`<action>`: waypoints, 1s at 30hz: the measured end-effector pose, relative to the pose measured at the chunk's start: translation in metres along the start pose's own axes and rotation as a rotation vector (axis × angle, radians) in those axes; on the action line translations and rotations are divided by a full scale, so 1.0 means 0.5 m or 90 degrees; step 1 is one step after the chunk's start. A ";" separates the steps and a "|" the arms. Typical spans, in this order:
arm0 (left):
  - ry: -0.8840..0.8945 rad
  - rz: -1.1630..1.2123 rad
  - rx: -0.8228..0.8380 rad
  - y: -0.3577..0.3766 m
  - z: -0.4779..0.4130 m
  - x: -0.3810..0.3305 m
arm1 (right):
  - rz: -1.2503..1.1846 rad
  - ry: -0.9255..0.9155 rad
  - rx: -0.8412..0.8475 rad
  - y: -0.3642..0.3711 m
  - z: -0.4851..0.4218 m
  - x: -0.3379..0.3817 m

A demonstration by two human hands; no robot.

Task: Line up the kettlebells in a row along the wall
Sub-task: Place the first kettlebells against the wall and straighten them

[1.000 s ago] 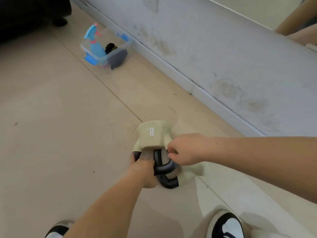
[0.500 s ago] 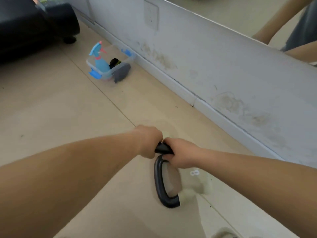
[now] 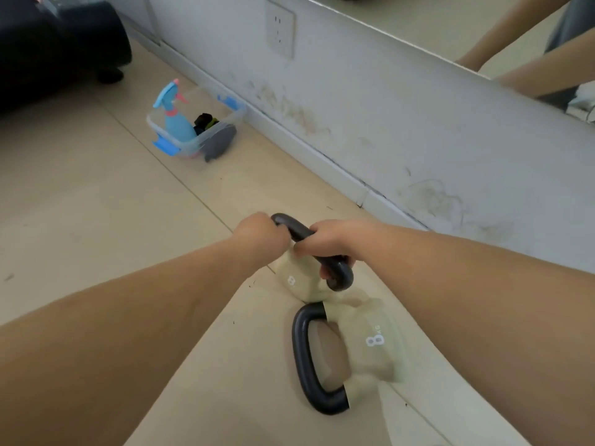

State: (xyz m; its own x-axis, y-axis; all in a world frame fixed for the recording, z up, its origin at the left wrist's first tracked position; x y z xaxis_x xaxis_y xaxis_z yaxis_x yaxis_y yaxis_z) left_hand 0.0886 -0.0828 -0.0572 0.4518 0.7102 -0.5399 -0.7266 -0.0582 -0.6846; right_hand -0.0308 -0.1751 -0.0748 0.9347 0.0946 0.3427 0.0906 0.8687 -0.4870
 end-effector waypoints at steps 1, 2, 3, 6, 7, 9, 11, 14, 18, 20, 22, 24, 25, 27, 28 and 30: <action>-0.034 0.054 0.046 0.009 0.008 0.008 | -0.009 -0.008 0.001 -0.006 -0.002 0.003; -0.046 0.101 0.090 0.020 0.016 0.012 | -0.018 -0.027 0.001 -0.011 -0.001 0.005; -0.038 0.126 0.134 0.033 0.025 0.014 | -0.030 -0.052 -0.006 -0.012 -0.001 0.008; 0.011 0.135 0.190 0.076 0.049 0.019 | -0.137 -0.073 -0.005 -0.003 -0.012 0.011; 0.015 0.163 0.173 0.088 0.054 0.020 | -0.182 -0.058 0.007 0.001 -0.014 0.012; 0.006 0.251 0.099 0.108 0.063 0.015 | -0.241 -0.027 0.027 -0.002 -0.013 0.009; -0.039 0.308 0.073 0.128 0.077 0.008 | -0.300 -0.006 0.039 -0.008 -0.012 0.003; -0.082 0.314 0.173 0.180 0.099 0.002 | -0.427 0.023 0.033 -0.010 -0.019 -0.006; -0.089 0.367 0.154 0.230 0.098 -0.025 | -0.585 0.068 -0.054 -0.022 -0.037 -0.031; -0.071 0.372 0.152 0.252 0.091 -0.046 | -0.597 0.105 -0.101 -0.038 -0.041 -0.059; -0.045 0.338 0.160 0.280 0.085 -0.064 | -0.602 0.151 -0.121 -0.052 -0.042 -0.102; -0.007 0.244 0.164 0.302 0.079 -0.074 | -0.606 0.179 -0.112 -0.060 -0.036 -0.140; 0.002 0.202 0.164 0.312 0.077 -0.079 | -0.611 0.188 -0.102 -0.062 -0.033 -0.160; 0.014 0.149 0.165 0.322 0.071 -0.082 | -0.627 0.199 -0.074 -0.059 -0.031 -0.185; 0.022 0.132 0.167 0.323 0.068 -0.084 | -0.633 0.200 -0.061 -0.059 -0.030 -0.192; 0.031 0.109 0.178 0.329 0.067 -0.099 | -0.641 0.195 -0.052 -0.067 -0.026 -0.211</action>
State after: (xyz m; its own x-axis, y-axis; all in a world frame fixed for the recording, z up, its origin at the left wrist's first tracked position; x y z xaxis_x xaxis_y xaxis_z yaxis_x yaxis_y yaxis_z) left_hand -0.0706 -0.1041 -0.1271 0.3297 0.6721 -0.6630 -0.9052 0.0257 -0.4241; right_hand -0.1280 -0.2206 -0.1050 0.4609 -0.7886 0.4070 0.8851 0.4418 -0.1462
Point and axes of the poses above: each hand's wrist, its own z-axis away from the middle knuckle, its own y-axis out of the palm, x = y × z, the point moved 2 cm from there along -z, towards the middle knuckle, and after that the axes turned 3 degrees about y, right-handed, at the moved point
